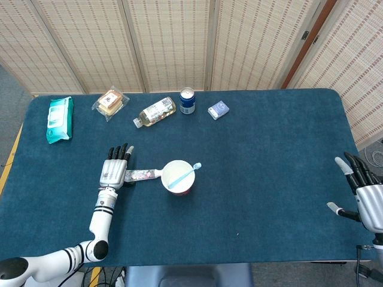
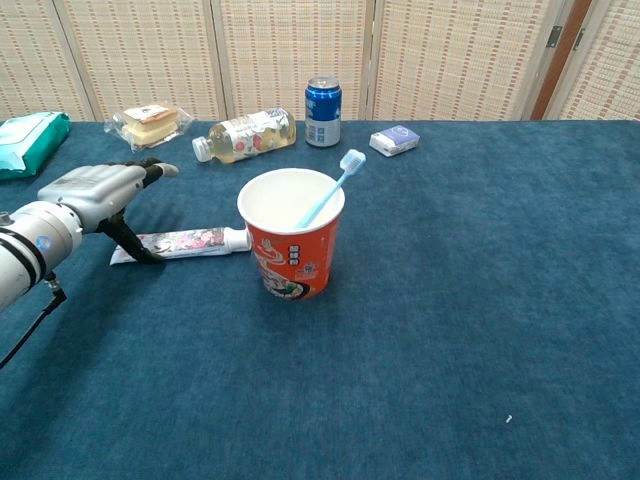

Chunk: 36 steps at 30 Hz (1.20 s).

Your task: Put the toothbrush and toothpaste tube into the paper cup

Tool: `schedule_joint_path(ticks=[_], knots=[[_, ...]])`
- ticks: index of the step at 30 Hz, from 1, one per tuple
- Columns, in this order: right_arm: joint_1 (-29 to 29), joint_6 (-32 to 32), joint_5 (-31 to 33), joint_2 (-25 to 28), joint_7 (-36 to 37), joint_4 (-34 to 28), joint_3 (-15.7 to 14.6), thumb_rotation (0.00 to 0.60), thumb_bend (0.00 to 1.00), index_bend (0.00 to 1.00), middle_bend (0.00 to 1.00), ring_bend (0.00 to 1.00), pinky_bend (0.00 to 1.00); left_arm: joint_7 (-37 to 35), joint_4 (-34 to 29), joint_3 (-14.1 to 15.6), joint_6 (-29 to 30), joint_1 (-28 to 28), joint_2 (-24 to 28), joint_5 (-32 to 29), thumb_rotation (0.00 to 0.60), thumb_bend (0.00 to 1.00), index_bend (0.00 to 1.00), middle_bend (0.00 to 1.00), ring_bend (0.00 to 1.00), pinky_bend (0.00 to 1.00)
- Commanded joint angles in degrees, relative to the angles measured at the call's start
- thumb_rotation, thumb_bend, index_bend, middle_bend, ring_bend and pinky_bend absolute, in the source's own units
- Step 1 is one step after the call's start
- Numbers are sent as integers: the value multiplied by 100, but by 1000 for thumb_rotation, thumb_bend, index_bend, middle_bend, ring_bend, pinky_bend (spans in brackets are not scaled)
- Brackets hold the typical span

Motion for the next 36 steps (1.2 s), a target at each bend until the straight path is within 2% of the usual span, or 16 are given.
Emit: schedule_joint_path(ticks=[1,11,22,29,36], knots=[[-5,12,-1,8,0,-3,3,600,0,0,0,0,287,-21,-89,34,3,27,51,54,600,0,0,0,0,0],[-21,60,4,105,-17,-105,29,600,0,0,0,0,287,116,-1107,181,7,141,674,209,600,0,0,0,0,0],[129,-145,84,438,-135,-440,141,600,0,0,0,0,287,663,-2153,146,-436,-72,1478,-524,600,0,0,0,0,0],[124,-40,94,704,-309,-680,233,600,0,0,0,0,287,1222,-2356,229,-695,-420,1777,-1232,600,0,17,0,0,0],[148,-70,238,762,-295,-692,310,600,0,0,0,0,287,1355,-2046,295,-941,-752,1713,-1787,600,0,63,0,0,0]])
